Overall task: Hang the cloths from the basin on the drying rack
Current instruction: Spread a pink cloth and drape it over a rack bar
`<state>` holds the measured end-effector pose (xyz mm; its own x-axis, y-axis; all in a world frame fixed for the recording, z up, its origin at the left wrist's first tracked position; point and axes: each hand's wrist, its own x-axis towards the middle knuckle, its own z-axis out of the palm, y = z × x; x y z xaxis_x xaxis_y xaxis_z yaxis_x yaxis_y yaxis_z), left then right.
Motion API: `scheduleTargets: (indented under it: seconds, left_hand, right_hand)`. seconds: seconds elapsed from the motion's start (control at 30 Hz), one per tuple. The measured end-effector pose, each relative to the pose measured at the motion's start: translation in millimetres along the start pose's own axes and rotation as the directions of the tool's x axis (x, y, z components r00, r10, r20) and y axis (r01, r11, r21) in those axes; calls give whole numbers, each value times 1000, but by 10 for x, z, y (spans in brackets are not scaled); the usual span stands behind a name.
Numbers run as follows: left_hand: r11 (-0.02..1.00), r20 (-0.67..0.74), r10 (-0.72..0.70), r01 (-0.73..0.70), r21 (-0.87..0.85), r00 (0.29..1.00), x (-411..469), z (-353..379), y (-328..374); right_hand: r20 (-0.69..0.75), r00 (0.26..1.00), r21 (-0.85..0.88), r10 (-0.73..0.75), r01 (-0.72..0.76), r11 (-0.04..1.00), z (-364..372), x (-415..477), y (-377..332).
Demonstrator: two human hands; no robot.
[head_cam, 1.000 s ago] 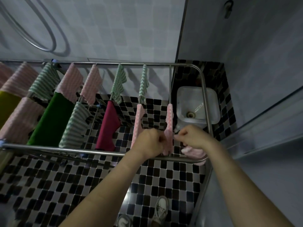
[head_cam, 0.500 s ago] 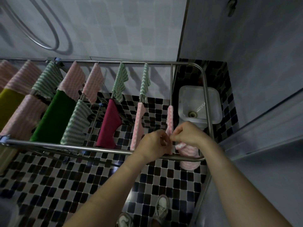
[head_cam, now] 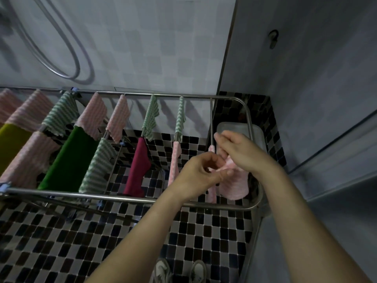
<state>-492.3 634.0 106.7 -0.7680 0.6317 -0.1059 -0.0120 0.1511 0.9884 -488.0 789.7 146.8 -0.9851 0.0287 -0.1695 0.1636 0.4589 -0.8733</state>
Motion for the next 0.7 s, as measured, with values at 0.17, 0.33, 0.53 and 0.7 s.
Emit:
scheduleTargets:
  seconds: [0.17, 0.33, 0.53, 0.7]
  left_hand:
    - [988, -46, 95, -100, -117, 994, -88, -296, 261]
    - [980, -69, 80, -91, -178, 994, -236, -734, 414]
    - [971, -227, 147, -183, -151, 963, -282, -1164, 522]
    - [961, -287, 148, -207, -185, 946, -149, -1333, 573]
  right_hand:
    - [-35, 999, 102, -25, 29, 994, 214, 37, -331]
    - [64, 993, 162, -94, 83, 983, 335, 70, -633]
    - [291, 956, 186, -27, -29, 982, 305, 172, -718]
    - [247, 969, 83, 9, -31, 996, 54, 231, -698]
